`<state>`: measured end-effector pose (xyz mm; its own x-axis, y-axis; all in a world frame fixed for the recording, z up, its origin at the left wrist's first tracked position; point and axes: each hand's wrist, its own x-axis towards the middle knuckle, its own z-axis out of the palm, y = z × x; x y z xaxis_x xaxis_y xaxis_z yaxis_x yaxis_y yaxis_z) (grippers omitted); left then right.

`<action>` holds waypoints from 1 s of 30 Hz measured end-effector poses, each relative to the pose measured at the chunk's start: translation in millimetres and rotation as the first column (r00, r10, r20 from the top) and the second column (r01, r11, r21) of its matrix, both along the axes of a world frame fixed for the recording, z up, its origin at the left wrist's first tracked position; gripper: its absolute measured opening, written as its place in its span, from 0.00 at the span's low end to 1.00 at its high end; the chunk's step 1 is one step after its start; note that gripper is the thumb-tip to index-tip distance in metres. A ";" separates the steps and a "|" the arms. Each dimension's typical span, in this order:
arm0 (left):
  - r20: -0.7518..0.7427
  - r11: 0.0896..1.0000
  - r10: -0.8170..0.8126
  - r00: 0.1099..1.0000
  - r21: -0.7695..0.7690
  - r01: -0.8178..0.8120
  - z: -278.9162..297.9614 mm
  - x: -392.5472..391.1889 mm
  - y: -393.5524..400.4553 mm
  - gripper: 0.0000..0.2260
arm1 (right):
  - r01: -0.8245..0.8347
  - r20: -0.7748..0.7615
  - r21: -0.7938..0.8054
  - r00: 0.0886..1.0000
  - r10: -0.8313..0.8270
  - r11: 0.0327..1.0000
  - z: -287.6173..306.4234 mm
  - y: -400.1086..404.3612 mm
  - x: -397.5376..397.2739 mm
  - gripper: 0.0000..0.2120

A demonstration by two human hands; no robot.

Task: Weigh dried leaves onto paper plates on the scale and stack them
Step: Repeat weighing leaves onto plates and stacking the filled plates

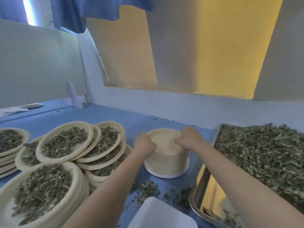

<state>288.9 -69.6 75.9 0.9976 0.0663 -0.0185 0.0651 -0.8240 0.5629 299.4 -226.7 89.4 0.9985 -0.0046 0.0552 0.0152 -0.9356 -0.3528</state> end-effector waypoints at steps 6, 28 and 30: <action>-0.004 0.999 0.026 1.000 -0.033 -0.026 -11.1 15.3 -3.5 0.09 | 0.081 -0.031 0.110 0.996 -0.078 0.991 -27.3 -13.1 20.1 0.17; 0.234 0.855 0.203 0.951 -0.516 -0.056 35.0 -79.8 35.2 0.16 | -0.043 0.234 0.283 0.972 -0.026 0.958 26.5 3.7 -93.9 0.09; 0.222 0.849 0.170 0.960 -0.528 -0.028 23.5 -103.9 40.7 0.11 | -0.067 0.237 0.230 0.971 0.011 0.971 18.1 -0.3 -121.3 0.09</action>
<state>184.9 -28.9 99.4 0.9611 0.2165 0.1718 -0.0713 -0.4066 0.9108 178.1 -227.0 107.5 0.9577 -0.0068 0.2877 0.1577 -0.8237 -0.5446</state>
